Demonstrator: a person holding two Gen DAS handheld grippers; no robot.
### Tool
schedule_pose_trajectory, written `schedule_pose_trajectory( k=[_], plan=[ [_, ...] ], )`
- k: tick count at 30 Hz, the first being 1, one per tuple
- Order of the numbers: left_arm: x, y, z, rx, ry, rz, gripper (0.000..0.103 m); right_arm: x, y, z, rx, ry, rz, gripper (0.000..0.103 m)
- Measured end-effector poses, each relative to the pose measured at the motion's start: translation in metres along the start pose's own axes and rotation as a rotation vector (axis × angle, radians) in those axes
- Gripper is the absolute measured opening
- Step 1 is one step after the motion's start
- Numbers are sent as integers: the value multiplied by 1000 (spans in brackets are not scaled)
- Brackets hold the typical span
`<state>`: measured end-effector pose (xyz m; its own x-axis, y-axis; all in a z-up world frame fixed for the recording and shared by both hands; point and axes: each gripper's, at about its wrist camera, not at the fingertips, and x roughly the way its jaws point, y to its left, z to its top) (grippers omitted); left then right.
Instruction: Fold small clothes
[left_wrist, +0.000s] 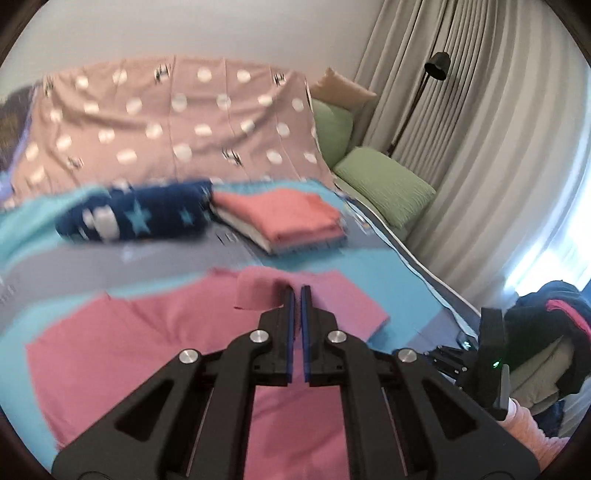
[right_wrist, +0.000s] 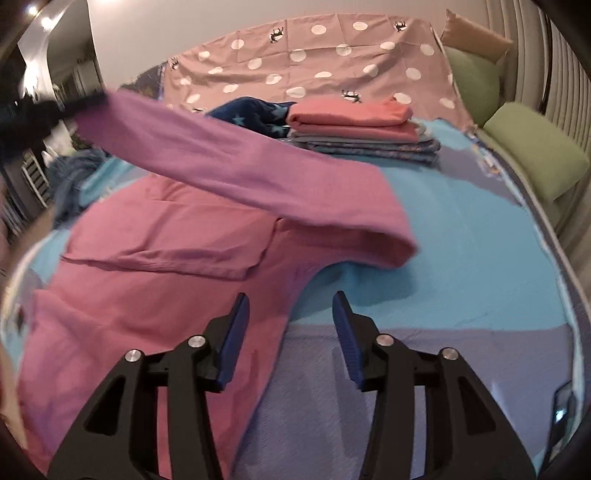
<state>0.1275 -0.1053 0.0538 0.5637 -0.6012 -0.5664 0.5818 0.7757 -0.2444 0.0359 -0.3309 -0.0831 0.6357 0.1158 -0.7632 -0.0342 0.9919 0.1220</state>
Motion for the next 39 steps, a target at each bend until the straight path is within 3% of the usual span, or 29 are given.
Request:
schedule_pose_trajectory(
  k=[7, 12, 22, 27, 31, 34, 36, 39],
  plan=[
    [-44, 22, 30, 56, -72, 149, 3, 25, -8, 15, 34, 40, -35, 48],
    [-69, 64, 25, 3, -72, 239, 3, 32, 1, 16, 19, 54, -14, 48],
    [-54, 152, -43, -153, 90, 380, 4, 33, 9, 15, 7, 74, -7, 48],
    [-50, 189, -71, -277, 129, 391, 4, 28, 15, 18, -18, 59, -1, 50],
    [-60, 203, -76, -375, 108, 330, 3, 31, 18, 21, -20, 62, -2, 50],
    [-77, 197, -65, -371, 58, 291, 4, 32, 21, 22, -30, 59, -4, 50],
    [-82, 193, -61, -344, 50, 315, 4, 36, 23, 22, -50, 65, -22, 50],
    [-64, 203, -72, -313, 139, 379, 7, 48, 22, 19, -93, 76, -103, 50]
  ],
)
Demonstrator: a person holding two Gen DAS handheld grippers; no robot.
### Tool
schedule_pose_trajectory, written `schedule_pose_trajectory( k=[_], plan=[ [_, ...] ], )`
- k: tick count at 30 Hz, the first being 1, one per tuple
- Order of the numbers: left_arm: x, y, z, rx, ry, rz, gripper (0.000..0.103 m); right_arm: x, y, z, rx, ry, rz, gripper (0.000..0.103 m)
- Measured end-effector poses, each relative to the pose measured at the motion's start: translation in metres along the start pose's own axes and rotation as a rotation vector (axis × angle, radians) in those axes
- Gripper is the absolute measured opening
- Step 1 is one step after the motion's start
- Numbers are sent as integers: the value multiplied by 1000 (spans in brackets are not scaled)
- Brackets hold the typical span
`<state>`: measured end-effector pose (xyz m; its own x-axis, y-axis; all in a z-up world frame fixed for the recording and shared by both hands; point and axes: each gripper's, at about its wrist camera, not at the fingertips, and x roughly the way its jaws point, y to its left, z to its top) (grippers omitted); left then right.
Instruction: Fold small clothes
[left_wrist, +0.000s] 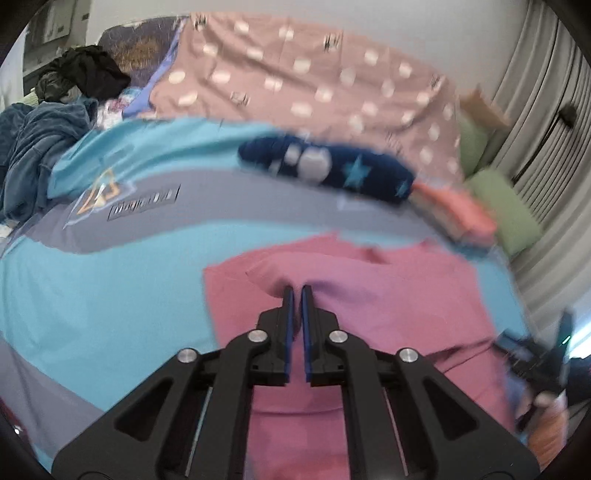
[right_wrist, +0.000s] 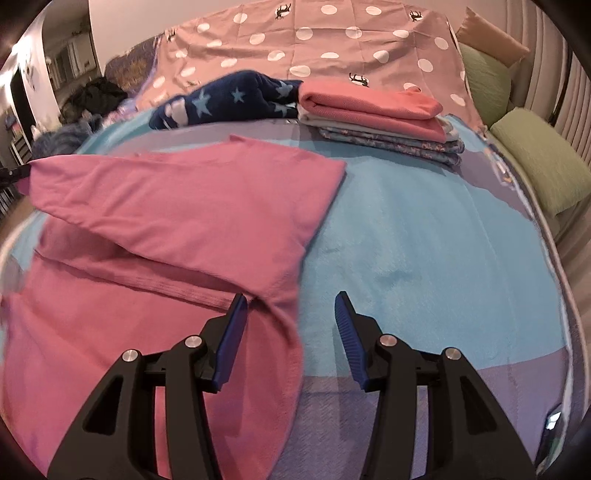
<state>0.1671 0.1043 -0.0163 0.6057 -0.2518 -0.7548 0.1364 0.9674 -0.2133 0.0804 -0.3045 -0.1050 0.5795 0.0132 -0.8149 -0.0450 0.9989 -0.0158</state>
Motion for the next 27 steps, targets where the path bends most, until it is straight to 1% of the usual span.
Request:
schedule_pose_trajectory(
  k=[1, 2, 3, 4, 5, 7, 9, 11, 12, 14, 16, 21, 23, 24, 25, 26, 27],
  plan=[
    [16, 6, -8, 3, 48, 43, 7, 3, -2, -1, -5, -1, -17, 50],
    [29, 10, -16, 2, 85, 83, 7, 3, -5, -1, 4, -12, -13, 50],
    [37, 14, -22, -2, 107, 105, 8, 1, -9, -1, 21, -22, -17, 47],
    [44, 19, -30, -16, 128, 119, 9, -1, -14, 0, 54, -26, -21, 41],
    [47, 22, -36, -31, 135, 114, 13, -2, -19, -1, 81, -27, -11, 41],
    [46, 26, -44, -48, 123, 97, 18, -1, -32, -3, 160, -3, 11, 41],
    [42, 28, -47, -47, 110, 95, 29, 4, -39, -8, 200, 30, 41, 41],
    [39, 27, -48, -31, 103, 120, 37, 1, -35, -10, 181, 23, 32, 41],
    [38, 26, -48, -19, 101, 130, 39, -2, -32, -10, 166, 22, 19, 41],
    [34, 23, -51, 1, 97, 140, 41, -6, -28, -10, 161, 25, 13, 41],
    [30, 20, -51, -1, 89, 142, 41, -12, -27, -8, 157, 11, 24, 41],
    [22, 6, -47, 30, 55, 118, 45, -32, -18, 9, 116, -76, 81, 43],
    [26, 0, -40, 34, 50, 113, 46, -31, -13, 20, 105, -94, 102, 43],
    [32, -3, -36, 30, 52, 105, 48, -25, -9, 24, 92, -91, 131, 43],
    [37, -5, -34, 32, 54, 107, 49, -17, -6, 25, 78, -70, 136, 43],
    [45, -6, -33, 41, 57, 133, 50, -6, -4, 25, 64, -35, 102, 42],
    [51, -7, -34, 53, 65, 171, 50, 10, -3, 22, 43, 18, 12, 42]
  ],
)
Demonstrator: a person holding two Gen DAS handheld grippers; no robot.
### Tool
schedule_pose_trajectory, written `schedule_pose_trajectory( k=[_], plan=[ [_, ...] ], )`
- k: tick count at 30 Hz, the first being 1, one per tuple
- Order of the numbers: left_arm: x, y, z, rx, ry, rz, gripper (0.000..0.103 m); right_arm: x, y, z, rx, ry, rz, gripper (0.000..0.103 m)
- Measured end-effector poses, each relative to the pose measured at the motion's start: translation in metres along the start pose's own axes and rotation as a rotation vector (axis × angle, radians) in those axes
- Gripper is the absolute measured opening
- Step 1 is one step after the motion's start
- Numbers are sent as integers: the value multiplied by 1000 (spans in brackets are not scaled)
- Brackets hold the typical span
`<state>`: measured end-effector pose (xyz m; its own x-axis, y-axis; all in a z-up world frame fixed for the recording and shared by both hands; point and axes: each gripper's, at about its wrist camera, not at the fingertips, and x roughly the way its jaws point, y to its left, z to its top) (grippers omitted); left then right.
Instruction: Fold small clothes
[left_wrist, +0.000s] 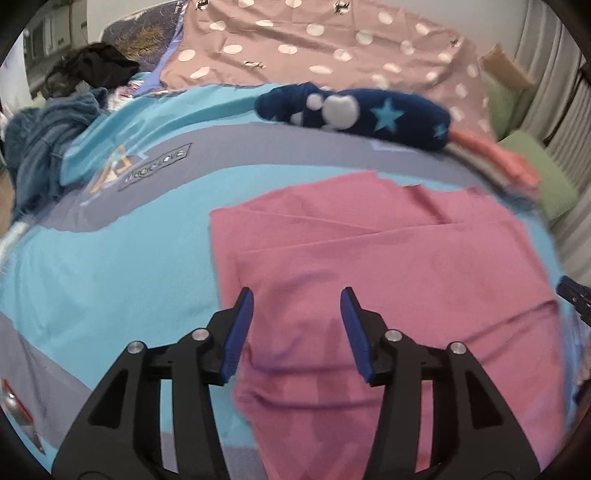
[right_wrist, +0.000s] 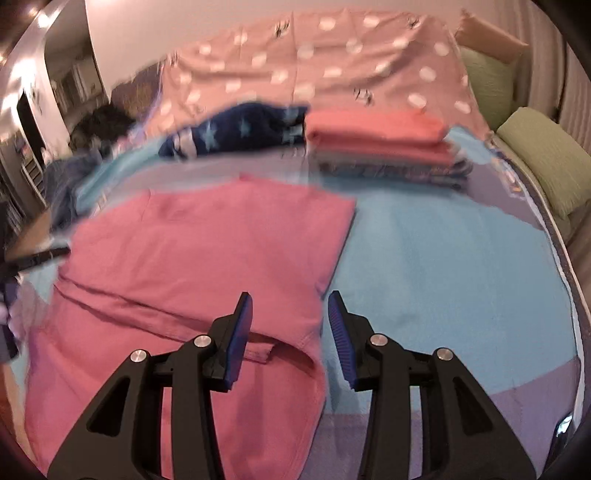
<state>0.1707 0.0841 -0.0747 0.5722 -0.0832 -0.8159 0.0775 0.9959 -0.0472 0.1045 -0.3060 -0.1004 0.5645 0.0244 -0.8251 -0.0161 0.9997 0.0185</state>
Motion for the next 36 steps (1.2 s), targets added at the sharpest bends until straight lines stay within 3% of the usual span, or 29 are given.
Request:
schedule_pose_trajectory(
  k=[1, 2, 6, 13, 16, 18, 20, 26, 28, 29, 30, 33, 36],
  plan=[
    [11, -2, -3, 20, 22, 69, 50, 13, -3, -5, -6, 33, -63, 44],
    [15, -1, -6, 26, 27, 80, 52, 17, -10, -9, 12, 20, -47, 51],
    [8, 7, -18, 29, 0, 69, 60, 4, -33, -15, 107, 8, -8, 51],
    [-17, 34, -26, -36, -33, 73, 59, -9, -45, -17, 133, -16, 48, 51],
    [-16, 34, -17, -56, -43, 54, 46, -5, -45, -1, 146, -27, 68, 51],
    [-13, 29, -7, -57, -45, 14, 25, 2, -42, 16, 140, -39, 96, 51],
    [-4, 19, 4, -38, -29, -9, 23, 10, -39, 33, 137, -37, 117, 51],
    [29, 0, 16, 33, 28, 83, 24, 65, -38, 79, 188, 52, 120, 51],
    [28, -5, 16, 61, 16, 92, 14, 76, -33, 83, 176, 56, 112, 50],
    [26, -6, 16, 72, 11, 91, 6, 76, -31, 83, 155, 43, 86, 20],
    [25, -7, 16, 84, 6, 101, 5, 75, -29, 85, 130, 25, 48, 3],
    [28, 4, 16, 71, -5, 165, 5, 79, -47, 88, 197, -6, -22, 4],
    [26, 22, 16, -7, -20, 134, 10, 78, -70, 82, 318, -1, 113, 4]
  ],
)
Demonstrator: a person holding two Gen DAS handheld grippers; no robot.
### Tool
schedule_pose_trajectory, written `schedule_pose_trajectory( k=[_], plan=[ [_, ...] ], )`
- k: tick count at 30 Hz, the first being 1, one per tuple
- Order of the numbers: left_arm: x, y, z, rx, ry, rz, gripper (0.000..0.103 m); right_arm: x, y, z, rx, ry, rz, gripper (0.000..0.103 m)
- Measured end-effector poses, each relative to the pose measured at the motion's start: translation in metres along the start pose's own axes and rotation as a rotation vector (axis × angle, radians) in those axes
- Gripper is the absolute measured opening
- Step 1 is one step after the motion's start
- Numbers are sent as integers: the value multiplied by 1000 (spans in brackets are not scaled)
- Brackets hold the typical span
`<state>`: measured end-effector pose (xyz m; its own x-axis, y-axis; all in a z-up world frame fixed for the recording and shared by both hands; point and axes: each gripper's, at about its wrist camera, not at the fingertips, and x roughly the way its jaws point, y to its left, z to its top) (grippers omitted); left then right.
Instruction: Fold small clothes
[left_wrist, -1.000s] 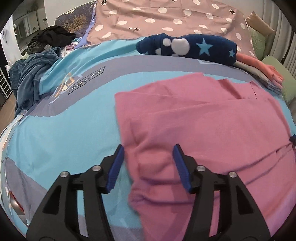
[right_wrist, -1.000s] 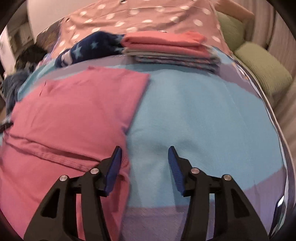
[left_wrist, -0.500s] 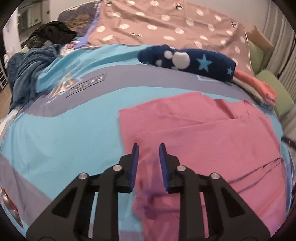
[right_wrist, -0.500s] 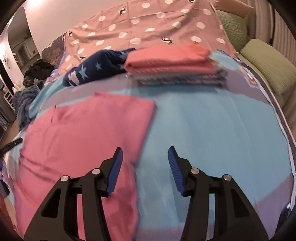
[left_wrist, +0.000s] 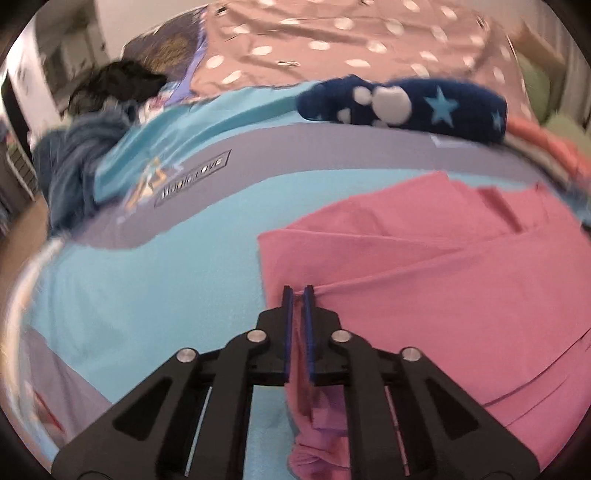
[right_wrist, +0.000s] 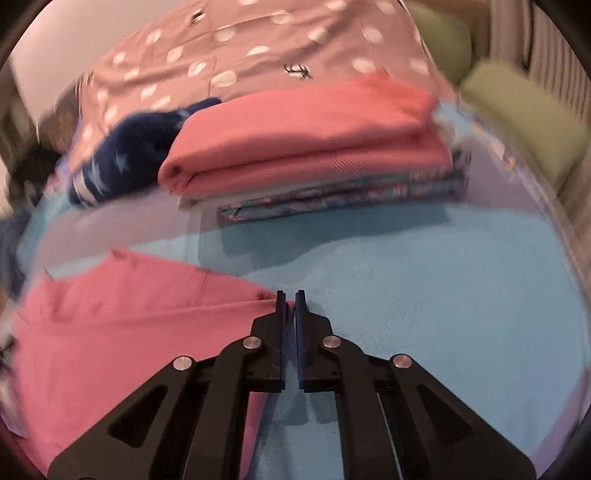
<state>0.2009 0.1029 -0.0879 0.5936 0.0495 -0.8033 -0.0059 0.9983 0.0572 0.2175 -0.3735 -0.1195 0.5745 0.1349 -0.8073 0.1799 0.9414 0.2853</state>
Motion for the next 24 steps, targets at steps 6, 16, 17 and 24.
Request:
schedule_pose_trajectory(
  k=[6, 16, 17, 24],
  plan=[
    [2, 31, 9, -110, -24, -63, 66, -22, -15, -3, 51, 11, 160, 40],
    [45, 34, 32, -249, 6, -291, 7, 9, 2, 5, 72, 102, 288, 6],
    [43, 33, 35, -258, -2, -294, 6, 2, 5, 8, 68, 64, 279, 6],
    [-6, 25, 70, -223, -199, -232, 6, -30, 6, 33, 101, -72, 268, 6]
  ],
)
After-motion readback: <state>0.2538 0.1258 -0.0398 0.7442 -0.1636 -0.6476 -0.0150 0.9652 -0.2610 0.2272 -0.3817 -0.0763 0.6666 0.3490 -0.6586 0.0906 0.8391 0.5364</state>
